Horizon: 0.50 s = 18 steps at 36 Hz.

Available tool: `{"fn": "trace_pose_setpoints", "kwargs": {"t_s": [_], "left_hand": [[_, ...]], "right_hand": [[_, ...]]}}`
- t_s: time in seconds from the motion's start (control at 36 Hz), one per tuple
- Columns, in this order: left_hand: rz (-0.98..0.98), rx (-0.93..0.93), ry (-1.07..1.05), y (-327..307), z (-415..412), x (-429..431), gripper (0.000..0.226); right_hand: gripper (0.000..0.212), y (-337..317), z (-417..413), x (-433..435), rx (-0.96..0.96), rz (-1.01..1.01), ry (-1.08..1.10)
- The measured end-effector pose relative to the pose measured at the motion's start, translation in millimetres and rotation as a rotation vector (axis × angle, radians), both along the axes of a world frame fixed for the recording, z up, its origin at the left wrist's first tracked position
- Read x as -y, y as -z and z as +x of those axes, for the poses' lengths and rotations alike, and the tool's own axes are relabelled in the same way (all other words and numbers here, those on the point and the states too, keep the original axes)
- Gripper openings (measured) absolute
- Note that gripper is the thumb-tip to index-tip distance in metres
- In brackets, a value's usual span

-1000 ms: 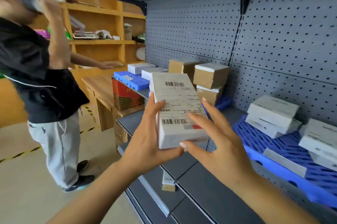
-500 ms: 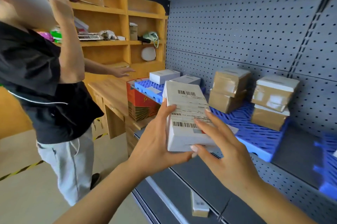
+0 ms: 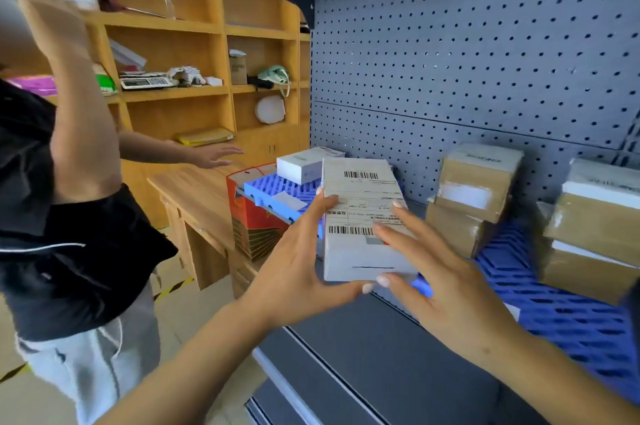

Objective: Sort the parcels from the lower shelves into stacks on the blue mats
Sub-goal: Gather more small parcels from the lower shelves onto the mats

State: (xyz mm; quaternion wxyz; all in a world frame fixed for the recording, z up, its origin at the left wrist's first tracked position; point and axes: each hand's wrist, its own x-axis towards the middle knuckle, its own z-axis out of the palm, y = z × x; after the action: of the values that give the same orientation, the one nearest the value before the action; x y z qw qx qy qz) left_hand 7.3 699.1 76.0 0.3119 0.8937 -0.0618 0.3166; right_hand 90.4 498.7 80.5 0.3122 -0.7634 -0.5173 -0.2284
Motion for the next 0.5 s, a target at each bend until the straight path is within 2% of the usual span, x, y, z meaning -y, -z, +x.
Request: {"fn": "trace_pose_setpoints", "kwargs": {"t_s": [0.33,0.5], "left_hand": [[0.06,-0.089,0.04,-17,92,-57,0.094],[0.046,-0.096,0.095,-20,138,-86,0.083]], "right_hand": [[0.05,-11,77,-48,-0.04,-0.04,0.137],[0.05,-17,106,-77,-0.1,-0.084,0.225]]}}
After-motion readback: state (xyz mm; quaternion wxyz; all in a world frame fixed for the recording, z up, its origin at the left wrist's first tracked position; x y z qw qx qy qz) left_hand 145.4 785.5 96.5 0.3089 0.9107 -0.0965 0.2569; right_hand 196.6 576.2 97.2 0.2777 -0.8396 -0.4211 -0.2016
